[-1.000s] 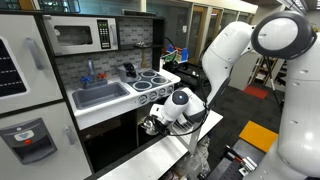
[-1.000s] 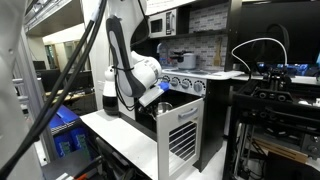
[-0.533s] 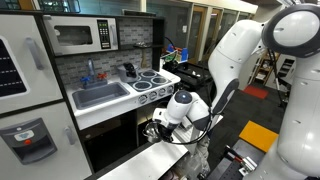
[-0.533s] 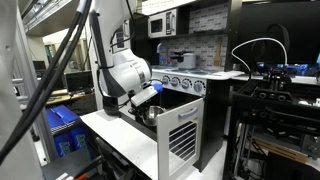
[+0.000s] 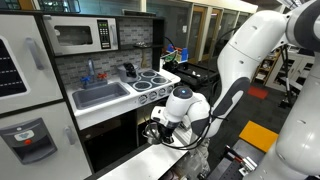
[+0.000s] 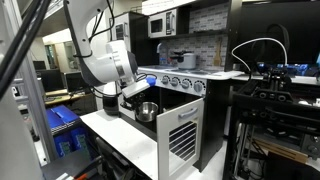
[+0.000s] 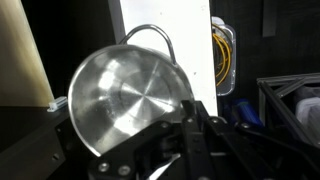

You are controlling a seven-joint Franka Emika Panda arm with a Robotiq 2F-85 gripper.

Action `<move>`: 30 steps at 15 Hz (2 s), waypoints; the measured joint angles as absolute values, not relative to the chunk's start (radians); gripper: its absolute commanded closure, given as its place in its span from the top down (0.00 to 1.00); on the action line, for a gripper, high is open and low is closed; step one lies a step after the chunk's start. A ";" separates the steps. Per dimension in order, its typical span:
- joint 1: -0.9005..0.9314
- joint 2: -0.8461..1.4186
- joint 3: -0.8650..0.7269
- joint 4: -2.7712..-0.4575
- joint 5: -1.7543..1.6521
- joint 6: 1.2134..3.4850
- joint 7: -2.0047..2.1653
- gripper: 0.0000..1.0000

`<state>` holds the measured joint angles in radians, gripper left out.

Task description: Open the oven door, remove the silver pot from the oven and put it on the stove, close the oven door

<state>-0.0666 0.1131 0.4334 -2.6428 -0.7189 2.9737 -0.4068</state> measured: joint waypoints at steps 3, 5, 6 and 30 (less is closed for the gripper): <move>-0.068 0.043 0.487 -2.645 -0.520 2.884 -0.500 0.01; -0.063 -0.020 0.504 -2.638 -0.397 2.805 -0.556 0.01; -0.059 -0.054 0.505 -2.631 -0.338 2.761 -0.585 0.01; 0.132 -0.137 0.150 -2.149 -0.325 2.172 -0.452 0.01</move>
